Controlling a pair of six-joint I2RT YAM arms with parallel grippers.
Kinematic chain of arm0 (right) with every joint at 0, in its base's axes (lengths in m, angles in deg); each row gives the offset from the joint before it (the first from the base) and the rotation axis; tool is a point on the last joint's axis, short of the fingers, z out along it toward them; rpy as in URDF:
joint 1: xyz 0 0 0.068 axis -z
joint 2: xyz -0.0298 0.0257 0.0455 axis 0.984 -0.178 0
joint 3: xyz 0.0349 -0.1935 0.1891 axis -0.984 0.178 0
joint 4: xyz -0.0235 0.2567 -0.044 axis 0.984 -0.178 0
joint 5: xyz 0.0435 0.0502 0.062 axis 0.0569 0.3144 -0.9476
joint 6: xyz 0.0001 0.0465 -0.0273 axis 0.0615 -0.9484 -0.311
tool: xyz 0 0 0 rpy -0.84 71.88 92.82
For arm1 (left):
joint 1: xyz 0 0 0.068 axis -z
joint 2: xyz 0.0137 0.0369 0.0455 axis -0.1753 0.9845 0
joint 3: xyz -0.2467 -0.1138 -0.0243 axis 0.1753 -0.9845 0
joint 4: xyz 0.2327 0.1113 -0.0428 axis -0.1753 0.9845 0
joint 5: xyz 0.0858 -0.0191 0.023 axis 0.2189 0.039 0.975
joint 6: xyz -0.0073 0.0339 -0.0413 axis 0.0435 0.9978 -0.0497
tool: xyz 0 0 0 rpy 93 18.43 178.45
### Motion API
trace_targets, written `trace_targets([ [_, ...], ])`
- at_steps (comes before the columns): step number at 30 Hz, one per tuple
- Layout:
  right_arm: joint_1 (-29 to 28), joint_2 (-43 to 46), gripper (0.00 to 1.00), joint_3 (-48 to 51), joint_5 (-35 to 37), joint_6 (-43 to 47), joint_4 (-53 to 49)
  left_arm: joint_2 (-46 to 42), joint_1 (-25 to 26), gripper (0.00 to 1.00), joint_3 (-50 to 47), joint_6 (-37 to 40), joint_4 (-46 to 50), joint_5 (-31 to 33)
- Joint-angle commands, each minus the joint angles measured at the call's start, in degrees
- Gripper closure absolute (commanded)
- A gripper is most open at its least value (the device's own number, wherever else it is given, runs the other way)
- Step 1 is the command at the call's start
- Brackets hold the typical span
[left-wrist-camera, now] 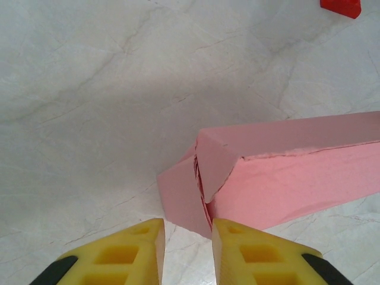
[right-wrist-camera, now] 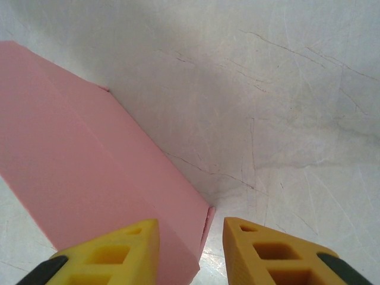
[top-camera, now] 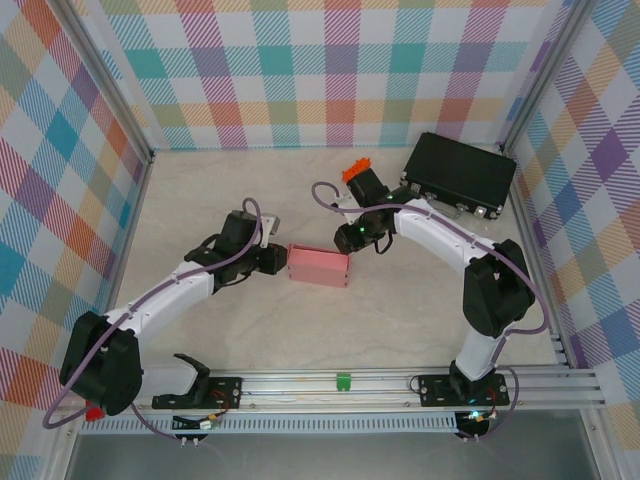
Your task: Fold the paper box
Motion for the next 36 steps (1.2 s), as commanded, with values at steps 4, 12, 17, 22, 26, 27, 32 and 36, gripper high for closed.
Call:
trace_targets([
  [4, -0.4, 1.7, 0.66, 1.2, 0.2, 1.5, -1.0, -2.6, 0.4, 0.72, -0.5, -1.8, -3.4, 2.8],
  [12, -0.4, 1.8, 0.66, 1.4, -0.2, 1.2, -0.6, -3.6, 0.2, 0.63, 0.6, -4.6, -9.0, 4.1],
  [17, -0.4, 2.0, 0.66, 1.5, -0.4, 1.1, -0.5, 2.3, 0.1, 0.56, 5.7, -6.3, -6.7, 2.1],
  [22, -0.4, 2.0, 0.66, 1.6, -0.4, 1.2, -0.5, 8.4, 0.1, 0.52, 10.6, -6.8, -3.5, -1.4],
  [26, -0.5, 2.0, 0.66, 1.7, -0.5, 1.1, -0.5, 9.9, 0.1, 0.54, 11.1, -6.7, -2.3, -3.1],
  [27, -0.5, 2.0, 0.66, 1.7, -0.5, 1.1, -0.5, 10.0, 0.1, 0.55, 11.0, -6.5, -1.8, -3.3],
  [32, -0.5, 2.0, 0.66, 1.8, -0.9, 1.0, -0.4, 10.0, 0.1, 0.64, 9.9, -5.9, -0.2, -4.1],
  [36, -0.6, 1.9, 0.66, 1.9, -0.9, 1.1, -0.4, 9.2, 0.1, 0.65, 8.2, -5.9, -0.3, -4.4],
])
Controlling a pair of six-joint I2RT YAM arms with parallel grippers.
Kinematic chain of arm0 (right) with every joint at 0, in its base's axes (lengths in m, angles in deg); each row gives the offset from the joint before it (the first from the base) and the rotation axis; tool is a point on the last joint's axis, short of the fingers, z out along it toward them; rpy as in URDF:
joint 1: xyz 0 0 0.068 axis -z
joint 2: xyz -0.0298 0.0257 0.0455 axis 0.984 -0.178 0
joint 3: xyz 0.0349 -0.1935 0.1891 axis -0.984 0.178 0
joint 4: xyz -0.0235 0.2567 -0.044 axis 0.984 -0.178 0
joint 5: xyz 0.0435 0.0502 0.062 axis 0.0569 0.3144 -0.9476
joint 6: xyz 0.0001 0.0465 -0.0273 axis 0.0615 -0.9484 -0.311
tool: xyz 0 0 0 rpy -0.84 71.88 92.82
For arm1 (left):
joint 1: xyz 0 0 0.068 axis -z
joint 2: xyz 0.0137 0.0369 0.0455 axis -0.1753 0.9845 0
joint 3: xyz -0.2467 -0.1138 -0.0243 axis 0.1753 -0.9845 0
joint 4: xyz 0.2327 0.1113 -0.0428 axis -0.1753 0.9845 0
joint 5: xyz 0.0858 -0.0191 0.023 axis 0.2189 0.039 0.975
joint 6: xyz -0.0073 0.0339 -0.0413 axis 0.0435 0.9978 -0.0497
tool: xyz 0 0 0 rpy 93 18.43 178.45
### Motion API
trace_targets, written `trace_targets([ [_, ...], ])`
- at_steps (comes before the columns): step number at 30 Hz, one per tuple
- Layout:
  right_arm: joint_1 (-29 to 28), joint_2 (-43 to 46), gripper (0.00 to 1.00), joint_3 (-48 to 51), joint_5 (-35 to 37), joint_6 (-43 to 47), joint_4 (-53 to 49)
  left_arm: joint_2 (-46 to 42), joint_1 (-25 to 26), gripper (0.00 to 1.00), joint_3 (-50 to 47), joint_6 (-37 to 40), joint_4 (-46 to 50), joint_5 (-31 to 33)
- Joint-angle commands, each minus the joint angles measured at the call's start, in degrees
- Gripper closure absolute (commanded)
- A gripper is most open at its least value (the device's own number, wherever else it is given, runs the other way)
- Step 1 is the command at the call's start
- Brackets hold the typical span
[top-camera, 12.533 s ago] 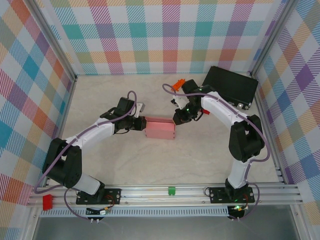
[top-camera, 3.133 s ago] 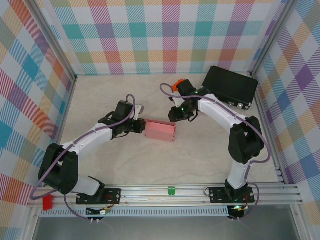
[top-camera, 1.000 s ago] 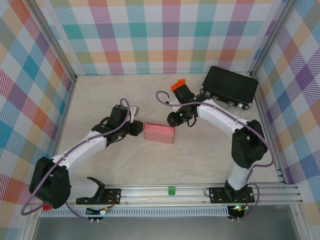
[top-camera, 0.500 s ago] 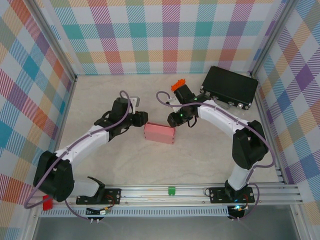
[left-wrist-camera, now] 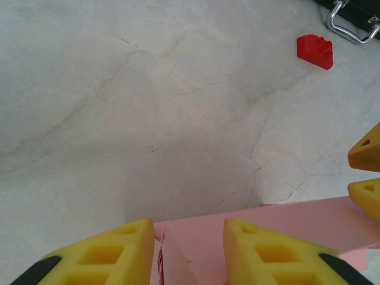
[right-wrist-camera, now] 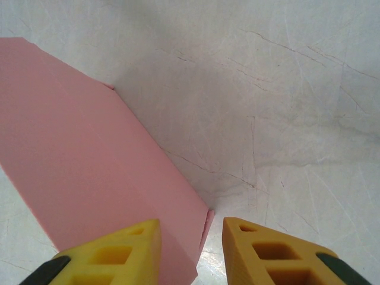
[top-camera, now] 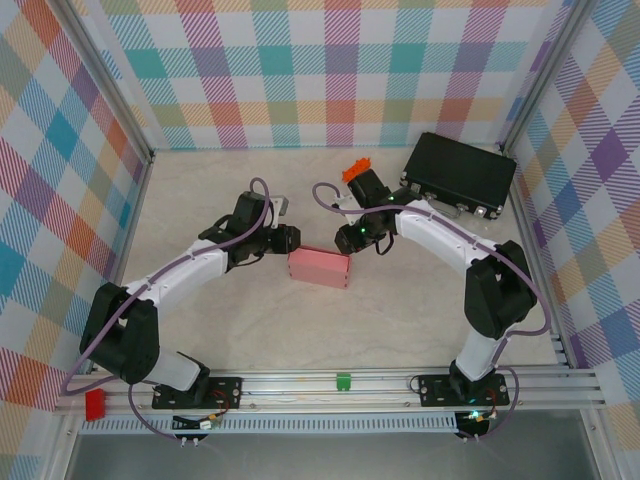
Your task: Fold the paper box
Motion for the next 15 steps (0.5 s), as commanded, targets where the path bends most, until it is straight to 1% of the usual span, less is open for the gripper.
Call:
trace_targets([
  [1, -0.6, 1.2, 0.66, 1.1, -0.7, 1.1, -0.8, -1.0, 0.1, 0.65, -1.7, 0.3, 1.9, -1.5],
  [7, -0.6, 1.0, 0.66, 1.5, -0.8, 0.6, -0.7, -1.4, 0.1, 0.69, -2.8, 0.7, 1.9, -1.7],
  [9, -0.6, 1.1, 0.66, 1.6, -0.8, 0.7, -0.7, -1.5, 0.1, 0.72, -3.2, 0.8, 1.9, -1.9],
  [15, -0.7, 0.9, 0.66, 1.7, -0.5, 0.4, -0.6, -2.4, 0.0, 0.72, -4.2, 0.4, 1.9, -2.3],
])
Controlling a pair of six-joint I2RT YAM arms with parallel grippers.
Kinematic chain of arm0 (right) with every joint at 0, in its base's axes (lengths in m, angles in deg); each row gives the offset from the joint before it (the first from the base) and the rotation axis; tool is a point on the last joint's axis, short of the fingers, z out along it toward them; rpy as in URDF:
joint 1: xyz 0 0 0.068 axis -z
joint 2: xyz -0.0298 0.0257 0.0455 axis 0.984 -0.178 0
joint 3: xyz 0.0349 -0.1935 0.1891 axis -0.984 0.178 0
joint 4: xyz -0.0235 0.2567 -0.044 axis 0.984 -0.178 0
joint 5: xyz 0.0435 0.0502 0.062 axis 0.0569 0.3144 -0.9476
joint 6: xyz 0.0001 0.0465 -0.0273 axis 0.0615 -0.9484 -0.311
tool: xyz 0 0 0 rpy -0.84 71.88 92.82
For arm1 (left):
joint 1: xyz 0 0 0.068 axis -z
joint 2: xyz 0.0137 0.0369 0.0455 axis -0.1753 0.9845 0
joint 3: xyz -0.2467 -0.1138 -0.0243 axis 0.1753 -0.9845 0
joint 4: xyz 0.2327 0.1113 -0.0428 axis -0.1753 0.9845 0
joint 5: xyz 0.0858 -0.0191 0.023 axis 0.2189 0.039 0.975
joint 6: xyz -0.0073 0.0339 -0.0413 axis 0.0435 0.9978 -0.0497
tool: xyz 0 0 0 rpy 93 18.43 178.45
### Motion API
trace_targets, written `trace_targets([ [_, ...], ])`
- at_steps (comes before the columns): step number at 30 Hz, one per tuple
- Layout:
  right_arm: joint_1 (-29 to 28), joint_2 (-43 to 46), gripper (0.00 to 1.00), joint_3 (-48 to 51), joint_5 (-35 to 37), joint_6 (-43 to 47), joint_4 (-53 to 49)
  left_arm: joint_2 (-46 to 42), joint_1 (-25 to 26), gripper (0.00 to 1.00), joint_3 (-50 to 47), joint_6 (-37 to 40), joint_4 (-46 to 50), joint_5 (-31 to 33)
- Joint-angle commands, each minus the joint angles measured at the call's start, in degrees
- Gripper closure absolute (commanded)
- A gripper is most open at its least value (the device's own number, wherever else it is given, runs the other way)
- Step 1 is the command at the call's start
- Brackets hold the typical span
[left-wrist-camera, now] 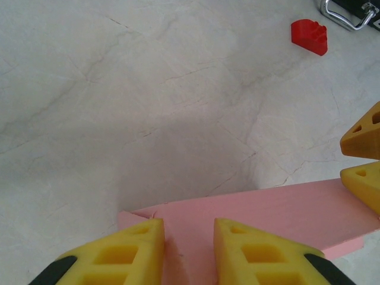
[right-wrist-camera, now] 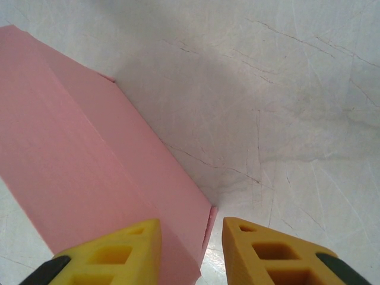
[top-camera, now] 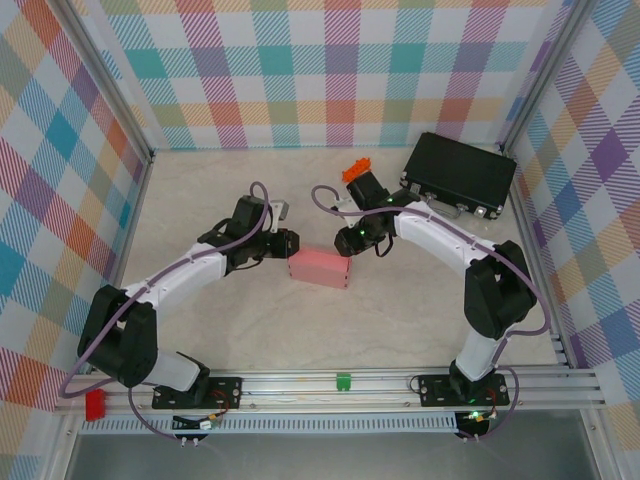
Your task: Fold the paper box
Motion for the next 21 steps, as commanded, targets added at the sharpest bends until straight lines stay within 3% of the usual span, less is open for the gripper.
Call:
trace_targets([
  [1, -0.4, 1.0, 0.66, 0.9, -0.4, 0.4, -0.6, -1.4, 0.1, 0.72, -1.9, 0.2, 2.2, -0.4],
  [14, -0.4, 0.9, 0.66, 0.3, 0.3, 0.3, -0.9, -1.9, 0.1, 0.57, -1.6, -0.9, 2.2, -2.7],
  [21, -0.4, 0.8, 0.66, 0.4, 0.4, 0.2, -0.9, -3.1, 0.1, 0.5, -1.3, -1.6, 5.3, -0.1],
])
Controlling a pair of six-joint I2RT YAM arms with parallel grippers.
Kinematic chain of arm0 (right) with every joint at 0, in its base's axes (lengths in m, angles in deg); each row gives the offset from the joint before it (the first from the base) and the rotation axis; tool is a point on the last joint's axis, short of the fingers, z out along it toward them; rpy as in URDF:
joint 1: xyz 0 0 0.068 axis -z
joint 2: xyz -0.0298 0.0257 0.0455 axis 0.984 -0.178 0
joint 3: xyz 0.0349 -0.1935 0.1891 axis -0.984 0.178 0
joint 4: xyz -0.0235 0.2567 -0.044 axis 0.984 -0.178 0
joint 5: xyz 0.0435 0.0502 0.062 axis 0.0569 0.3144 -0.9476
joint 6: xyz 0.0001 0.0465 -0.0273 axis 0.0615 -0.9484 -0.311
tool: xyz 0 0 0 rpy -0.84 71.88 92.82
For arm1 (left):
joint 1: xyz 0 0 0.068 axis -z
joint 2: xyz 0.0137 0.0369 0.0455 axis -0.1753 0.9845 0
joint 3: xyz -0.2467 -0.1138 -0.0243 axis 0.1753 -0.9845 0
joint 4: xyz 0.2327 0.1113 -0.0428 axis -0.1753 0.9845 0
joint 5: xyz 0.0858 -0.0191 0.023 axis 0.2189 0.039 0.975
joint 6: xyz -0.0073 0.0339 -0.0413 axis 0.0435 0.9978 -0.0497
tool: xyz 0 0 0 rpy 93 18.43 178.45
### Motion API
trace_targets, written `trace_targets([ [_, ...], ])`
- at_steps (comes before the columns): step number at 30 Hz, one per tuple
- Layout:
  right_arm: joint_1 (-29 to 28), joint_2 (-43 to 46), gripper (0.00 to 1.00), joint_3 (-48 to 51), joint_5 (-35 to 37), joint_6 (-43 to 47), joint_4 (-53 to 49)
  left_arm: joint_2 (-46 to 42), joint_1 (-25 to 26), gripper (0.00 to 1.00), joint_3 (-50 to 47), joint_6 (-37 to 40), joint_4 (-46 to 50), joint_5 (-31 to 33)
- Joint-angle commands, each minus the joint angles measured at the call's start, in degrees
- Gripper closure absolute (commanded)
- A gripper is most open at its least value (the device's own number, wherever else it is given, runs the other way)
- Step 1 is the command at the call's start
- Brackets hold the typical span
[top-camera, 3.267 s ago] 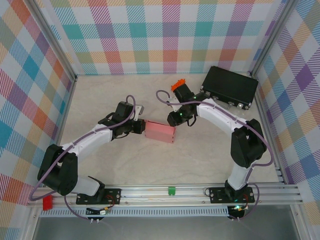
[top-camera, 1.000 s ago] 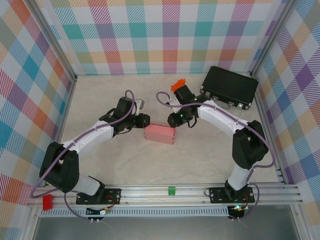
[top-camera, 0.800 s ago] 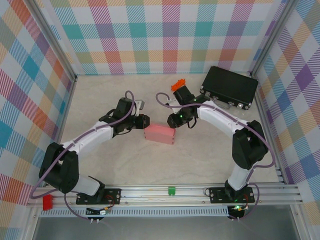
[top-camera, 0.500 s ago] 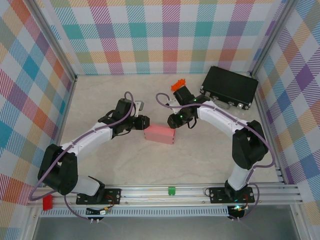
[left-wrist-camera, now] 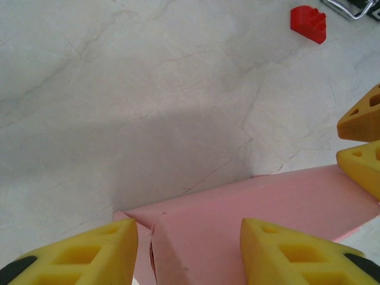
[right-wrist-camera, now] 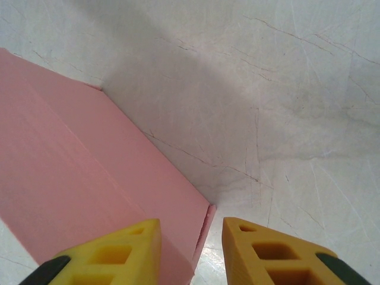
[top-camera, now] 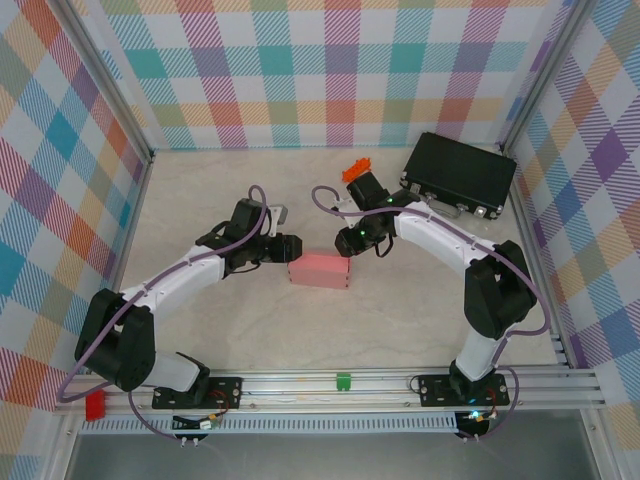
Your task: Fold the paper box
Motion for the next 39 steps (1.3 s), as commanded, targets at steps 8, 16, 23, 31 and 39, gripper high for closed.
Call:
trace_targets([
  [8, -0.4, 0.9, 0.66, 0.1, -0.4, 0.4, -1.0, -4.5, 0.1, 0.43, -0.1, 0.4, 5.6, 3.7],
  [16, -0.5, 1.0, 0.66, 0.0, 0.1, 0.5, -1.0, -5.3, 0.1, 0.41, -1.1, 0.6, 5.5, 1.6],
  [23, -0.4, 0.6, 0.66, -0.1, 2.0, -0.3, -0.8, -5.6, 0.1, 0.41, -1.5, 0.7, 4.6, 1.8],
  [31, -0.4, 0.9, 0.64, -1.0, 5.6, -2.5, -0.1, -4.1, 0.1, 0.43, -1.7, 1.0, 4.2, 1.3],
  [39, 0.0, 4.2, 0.58, -1.0, 12.4, -6.2, 1.1, -3.3, 0.1, 0.44, -2.1, 1.2, 3.6, 1.6],
])
